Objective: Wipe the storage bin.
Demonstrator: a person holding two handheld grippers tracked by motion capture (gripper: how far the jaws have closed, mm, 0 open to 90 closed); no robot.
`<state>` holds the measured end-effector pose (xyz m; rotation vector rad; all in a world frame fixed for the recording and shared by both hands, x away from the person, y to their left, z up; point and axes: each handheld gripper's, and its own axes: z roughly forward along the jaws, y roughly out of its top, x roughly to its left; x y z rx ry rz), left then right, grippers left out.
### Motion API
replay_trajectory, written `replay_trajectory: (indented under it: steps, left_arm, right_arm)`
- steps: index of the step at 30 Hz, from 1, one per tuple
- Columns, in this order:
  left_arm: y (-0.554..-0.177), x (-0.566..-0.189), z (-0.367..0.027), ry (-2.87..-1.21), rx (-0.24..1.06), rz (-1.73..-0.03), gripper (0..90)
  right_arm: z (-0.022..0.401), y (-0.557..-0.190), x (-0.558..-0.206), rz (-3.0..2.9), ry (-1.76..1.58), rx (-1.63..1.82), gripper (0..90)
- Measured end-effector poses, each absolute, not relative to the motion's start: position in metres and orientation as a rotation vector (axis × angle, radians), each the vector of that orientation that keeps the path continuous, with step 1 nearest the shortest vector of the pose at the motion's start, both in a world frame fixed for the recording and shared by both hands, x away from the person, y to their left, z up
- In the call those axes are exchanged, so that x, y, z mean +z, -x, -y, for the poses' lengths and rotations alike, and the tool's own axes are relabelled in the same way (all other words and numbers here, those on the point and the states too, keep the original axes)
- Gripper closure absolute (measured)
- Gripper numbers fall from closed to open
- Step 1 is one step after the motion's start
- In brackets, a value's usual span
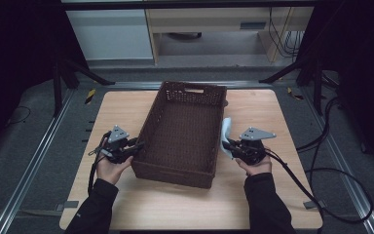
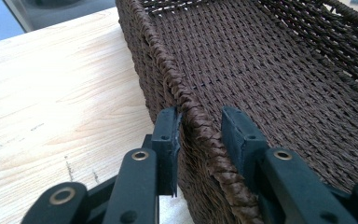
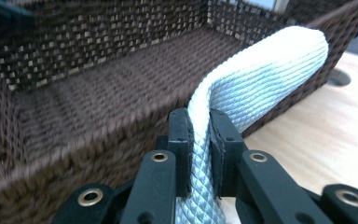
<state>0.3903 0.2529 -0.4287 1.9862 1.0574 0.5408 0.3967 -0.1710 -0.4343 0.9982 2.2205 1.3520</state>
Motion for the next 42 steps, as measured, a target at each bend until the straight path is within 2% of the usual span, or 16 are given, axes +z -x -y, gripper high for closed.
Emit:
replay_trajectory:
  steps: [9, 14, 18, 26, 28, 32, 42]
  left_arm:
    - [-0.394, -0.429, -0.253, -1.992, 0.545, -1.054, 66.8]
    - [-0.393, -0.429, -0.253, -1.992, 0.543, -1.056, 66.7]
    - [-0.394, -0.429, -0.253, -1.990, 0.539, -1.057, 66.7]
    - [-0.394, -0.429, -0.253, -1.990, 0.538, -1.058, 66.7]
    - [-0.394, -0.429, -0.253, -1.990, 0.539, -1.058, 66.7]
    - [-0.394, -0.429, -0.253, -1.991, 0.540, -1.058, 66.7]
    - [-0.393, -0.429, -0.253, -1.988, 0.543, -1.057, 66.8]
  right_arm:
    - [0.166, -0.394, -0.486, -2.343, -1.089, 1.221, 80.7]
    - [0.162, -0.393, -0.502, -2.371, -1.117, 1.197, 80.7]
    - [0.162, -0.390, -0.492, -2.359, -1.092, 1.232, 80.7]
    - [0.171, -0.370, -0.435, -2.227, -0.957, 1.405, 80.7]
    - [0.170, -0.368, -0.433, -2.227, -0.942, 1.415, 80.8]
    - [0.166, -0.364, -0.438, -2.265, -0.936, 1.366, 80.7]
    - [0.165, -0.362, -0.480, -2.377, -1.019, 1.257, 80.7]
